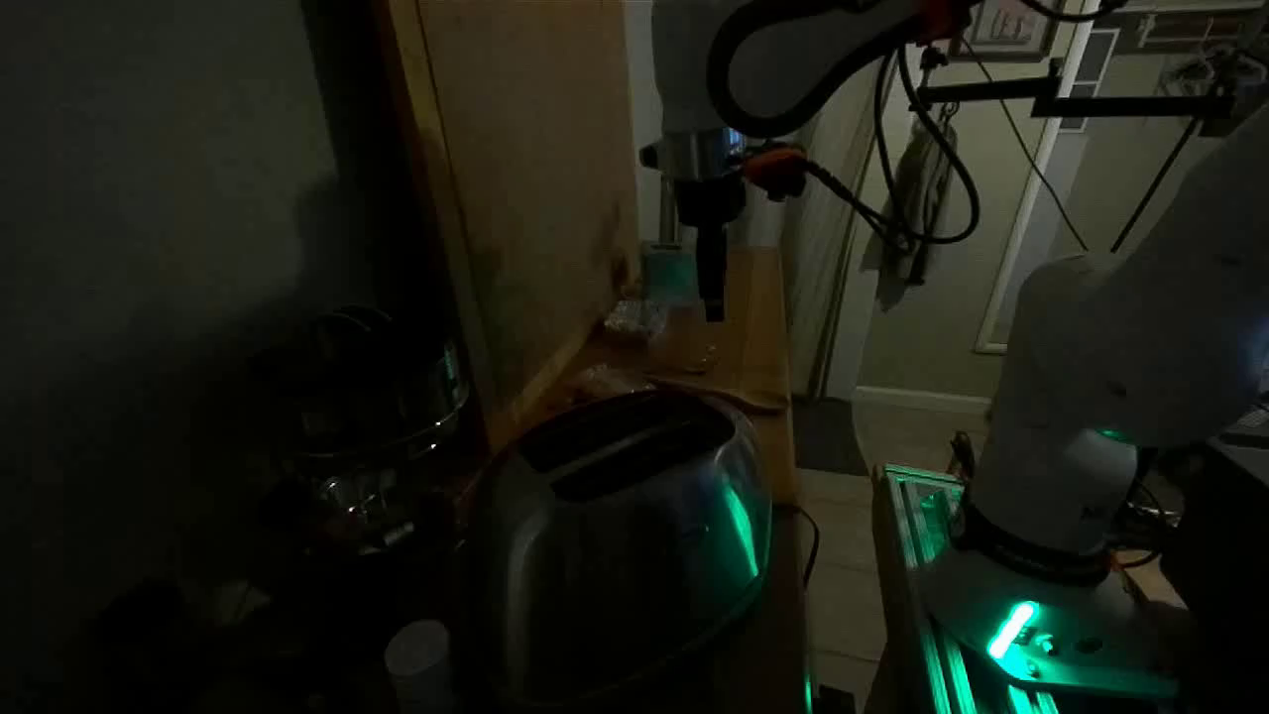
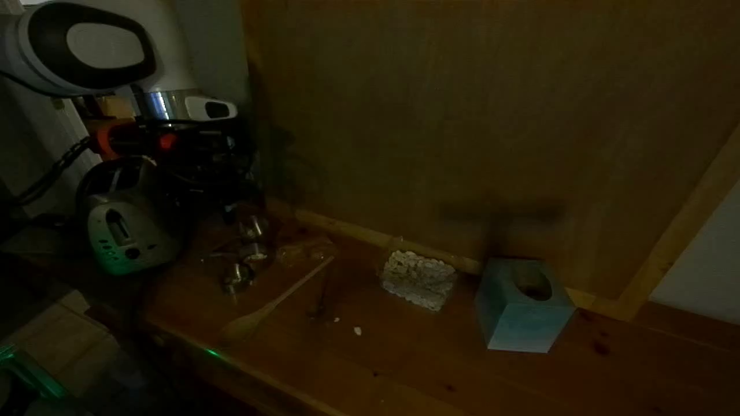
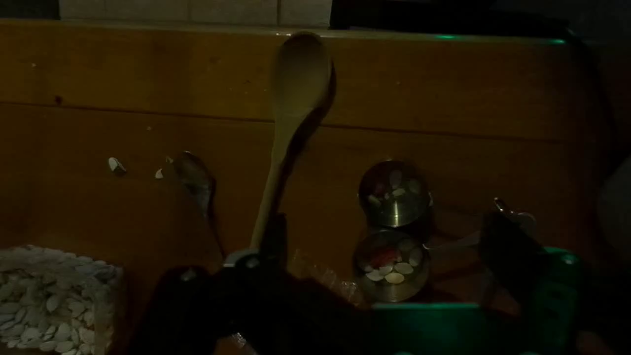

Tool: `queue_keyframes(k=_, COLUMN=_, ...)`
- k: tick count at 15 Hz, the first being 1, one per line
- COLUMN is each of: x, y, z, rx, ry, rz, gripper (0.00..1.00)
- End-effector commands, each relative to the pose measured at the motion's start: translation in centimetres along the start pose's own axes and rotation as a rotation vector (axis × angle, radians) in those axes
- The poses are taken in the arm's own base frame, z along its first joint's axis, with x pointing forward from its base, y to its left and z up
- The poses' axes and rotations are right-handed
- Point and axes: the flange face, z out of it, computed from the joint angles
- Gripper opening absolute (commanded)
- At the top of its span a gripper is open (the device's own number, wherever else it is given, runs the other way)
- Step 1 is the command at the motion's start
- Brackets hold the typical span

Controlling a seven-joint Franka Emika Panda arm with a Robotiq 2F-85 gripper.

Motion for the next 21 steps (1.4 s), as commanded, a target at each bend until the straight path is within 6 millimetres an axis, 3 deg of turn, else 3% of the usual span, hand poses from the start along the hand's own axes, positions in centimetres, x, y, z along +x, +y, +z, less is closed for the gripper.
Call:
queue_keyframes(k=1, x=0.0, y=0.0, z=0.0, rx=0.000, ry=-0.001, rz=0.000, gripper=1.00)
queue_keyframes(k=7, x=0.3, y=0.1, z=0.2, rx=-0.005, ry=0.021, rz=-0.006, gripper=1.00)
queue_keyframes(k=11, x=2.7, y=0.6, z=2.8, rx=0.041, ry=0.129, rz=-0.071, gripper=1.00)
queue_keyframes(k=17, x=5.8, y=4.3, z=6.4, rx=0.129, ry=0.329, rz=-0.037, gripper=1.00)
queue_keyframes(k=18, x=4.6, y=3.3, z=5.4, rx=0.095, ry=0.304, rz=-0.051, gripper=1.00)
queue_keyframes(k=21, x=5.2, y=4.2, z=6.7, rx=0.117, ry=0.308, rz=-0.033, gripper=1.00)
